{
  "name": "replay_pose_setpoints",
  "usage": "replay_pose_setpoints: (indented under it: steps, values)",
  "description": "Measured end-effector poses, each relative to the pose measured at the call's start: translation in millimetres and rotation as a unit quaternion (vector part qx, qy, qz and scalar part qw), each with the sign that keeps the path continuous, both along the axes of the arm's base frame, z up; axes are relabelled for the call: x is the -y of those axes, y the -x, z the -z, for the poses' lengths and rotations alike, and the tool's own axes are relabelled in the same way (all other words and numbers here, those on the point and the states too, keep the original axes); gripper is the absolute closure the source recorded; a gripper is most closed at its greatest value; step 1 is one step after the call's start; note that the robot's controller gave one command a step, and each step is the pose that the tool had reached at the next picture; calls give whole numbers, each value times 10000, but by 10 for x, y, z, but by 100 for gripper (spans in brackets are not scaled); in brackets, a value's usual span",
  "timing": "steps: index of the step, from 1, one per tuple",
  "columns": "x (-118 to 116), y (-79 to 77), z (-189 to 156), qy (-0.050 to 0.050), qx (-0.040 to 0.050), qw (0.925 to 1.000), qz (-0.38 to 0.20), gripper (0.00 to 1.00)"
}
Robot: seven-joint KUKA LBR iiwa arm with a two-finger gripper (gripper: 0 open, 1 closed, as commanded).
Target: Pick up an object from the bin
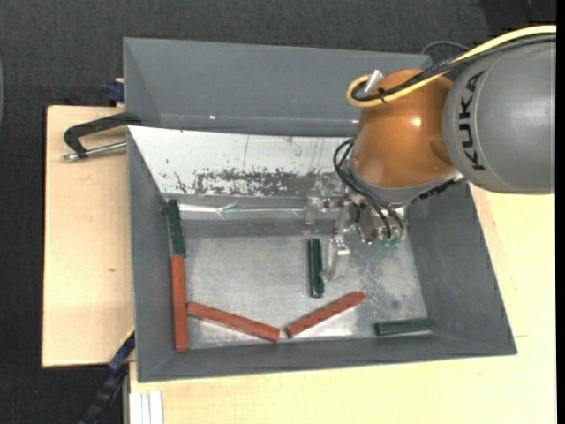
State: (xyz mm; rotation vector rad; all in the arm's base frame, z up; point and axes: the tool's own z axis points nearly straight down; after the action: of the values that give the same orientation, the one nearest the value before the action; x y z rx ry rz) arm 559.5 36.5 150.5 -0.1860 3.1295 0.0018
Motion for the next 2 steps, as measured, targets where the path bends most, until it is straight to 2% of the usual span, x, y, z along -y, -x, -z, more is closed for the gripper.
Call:
replay_pose_setpoints:
  steps: [1,2]
  values:
    - [34,119,225,3,-25,9998,185,0]
    - [26,137,268,-1,-36,9998,199,0]
